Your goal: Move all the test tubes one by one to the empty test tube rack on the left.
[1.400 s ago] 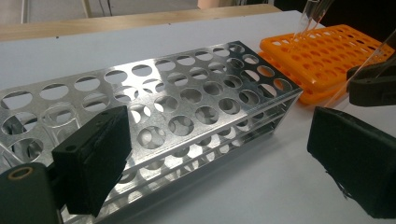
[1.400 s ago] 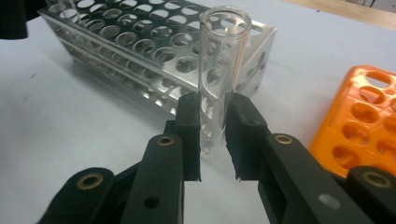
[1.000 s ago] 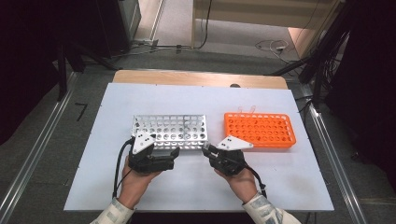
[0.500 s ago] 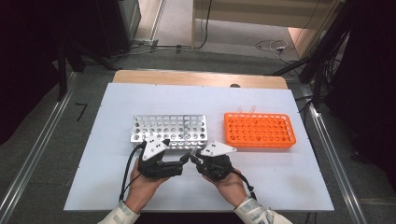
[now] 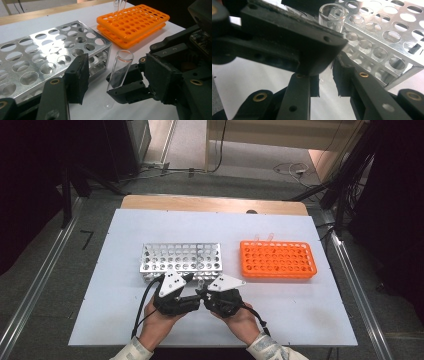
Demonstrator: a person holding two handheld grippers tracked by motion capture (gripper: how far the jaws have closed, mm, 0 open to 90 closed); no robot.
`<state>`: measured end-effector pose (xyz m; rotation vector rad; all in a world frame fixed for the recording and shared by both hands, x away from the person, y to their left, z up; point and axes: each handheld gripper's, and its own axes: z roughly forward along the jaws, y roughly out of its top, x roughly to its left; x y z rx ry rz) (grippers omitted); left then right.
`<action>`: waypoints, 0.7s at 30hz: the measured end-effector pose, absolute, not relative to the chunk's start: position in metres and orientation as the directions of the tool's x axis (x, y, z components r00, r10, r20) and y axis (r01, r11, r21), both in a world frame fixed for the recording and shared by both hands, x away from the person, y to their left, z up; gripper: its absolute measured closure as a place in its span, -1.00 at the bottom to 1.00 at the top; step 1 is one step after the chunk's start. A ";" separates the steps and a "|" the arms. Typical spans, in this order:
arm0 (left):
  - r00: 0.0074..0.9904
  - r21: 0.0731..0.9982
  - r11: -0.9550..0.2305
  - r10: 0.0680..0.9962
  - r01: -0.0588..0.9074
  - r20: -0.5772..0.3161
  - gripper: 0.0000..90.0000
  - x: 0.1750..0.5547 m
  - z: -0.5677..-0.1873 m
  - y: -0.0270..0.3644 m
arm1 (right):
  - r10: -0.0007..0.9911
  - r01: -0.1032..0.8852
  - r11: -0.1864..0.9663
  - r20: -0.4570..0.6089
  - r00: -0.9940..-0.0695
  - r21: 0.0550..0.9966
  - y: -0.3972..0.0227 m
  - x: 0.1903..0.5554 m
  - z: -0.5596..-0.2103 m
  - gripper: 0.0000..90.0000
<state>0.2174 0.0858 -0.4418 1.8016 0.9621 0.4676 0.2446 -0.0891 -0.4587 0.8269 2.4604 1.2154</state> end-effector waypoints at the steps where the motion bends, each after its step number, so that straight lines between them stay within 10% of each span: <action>1: 0.611 0.898 -0.187 0.784 0.399 -0.108 -0.17 0.217 -0.442 0.085 | 0.601 0.372 0.483 0.010 -0.799 0.793 -0.089 0.244 -0.459 0.63; 21: 0.603 0.902 -0.210 0.794 0.378 -0.068 0.65 0.215 -0.442 0.082 | 0.596 0.375 0.485 0.015 -0.803 0.790 -0.087 0.244 -0.459 0.63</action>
